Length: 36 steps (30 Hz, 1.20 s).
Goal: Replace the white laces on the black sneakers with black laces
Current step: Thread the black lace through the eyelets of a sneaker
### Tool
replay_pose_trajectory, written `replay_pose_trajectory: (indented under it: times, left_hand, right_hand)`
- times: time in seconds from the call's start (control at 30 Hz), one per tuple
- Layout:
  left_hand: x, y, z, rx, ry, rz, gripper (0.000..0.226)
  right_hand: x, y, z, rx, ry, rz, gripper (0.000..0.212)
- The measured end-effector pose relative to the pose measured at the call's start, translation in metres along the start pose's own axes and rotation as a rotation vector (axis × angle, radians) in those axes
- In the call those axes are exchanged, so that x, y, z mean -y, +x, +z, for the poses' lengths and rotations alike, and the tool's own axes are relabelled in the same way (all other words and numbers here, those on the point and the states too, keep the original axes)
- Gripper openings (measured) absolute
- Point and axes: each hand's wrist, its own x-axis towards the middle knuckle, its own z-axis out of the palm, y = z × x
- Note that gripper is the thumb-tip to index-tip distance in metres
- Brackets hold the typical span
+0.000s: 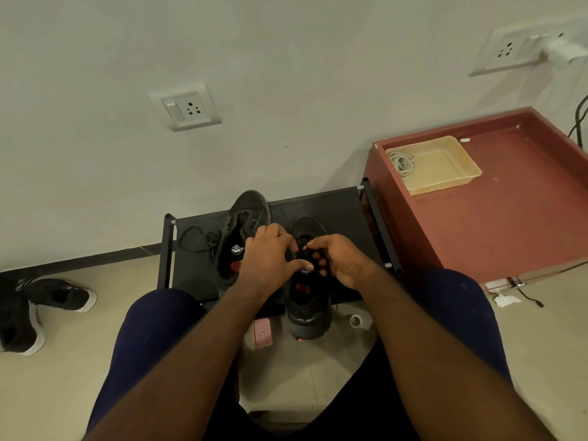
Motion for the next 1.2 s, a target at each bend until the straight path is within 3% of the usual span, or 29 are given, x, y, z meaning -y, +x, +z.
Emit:
replay_pose_trajectory:
  times: [0.1,0.23,0.4,0.57,0.67,0.73,0.93,1.07,1.2]
  left_hand:
    - [-0.005,0.001,-0.001,0.099,-0.099,0.007,0.032]
    - [-0.004,-0.002,0.001,0.071,-0.399,-0.063,0.014]
    - [-0.005,-0.002,0.001,0.027,-1.060,-0.428,0.022]
    - [-0.009,0.003,0.007,0.065,-1.600,-0.634,0.021]
    - [-0.013,0.006,0.005,0.035,-1.821,-0.742,0.027]
    - [-0.011,0.011,0.000,-0.074,-1.893,-0.819,0.032]
    - [0.005,0.014,-0.001,-0.314,-1.823,-0.943,0.026]
    - [0.011,0.006,0.007,-0.357,-1.827,-0.953,0.025]
    - [0.012,0.005,0.006,-0.367,-1.823,-0.961,0.027]
  right_hand:
    - [-0.001,0.001,0.001,0.025,-0.013,-0.008,0.023]
    - [-0.003,0.004,-0.002,0.032,-0.042,-0.050,0.024]
    - [-0.003,0.004,0.000,0.039,-0.160,-0.155,0.020]
    - [-0.007,0.005,-0.002,0.016,-0.282,-0.256,0.021]
    - [-0.009,0.010,-0.006,-0.124,-0.574,-0.401,0.021]
    - [-0.012,0.010,-0.005,-0.207,-0.738,-0.472,0.019]
    - [-0.023,0.008,-0.010,-0.171,-0.878,-0.374,0.023]
    - [-0.030,0.006,-0.015,-0.265,-1.187,-0.381,0.025]
    - [-0.033,0.004,-0.013,-0.297,-1.225,-0.329,0.026]
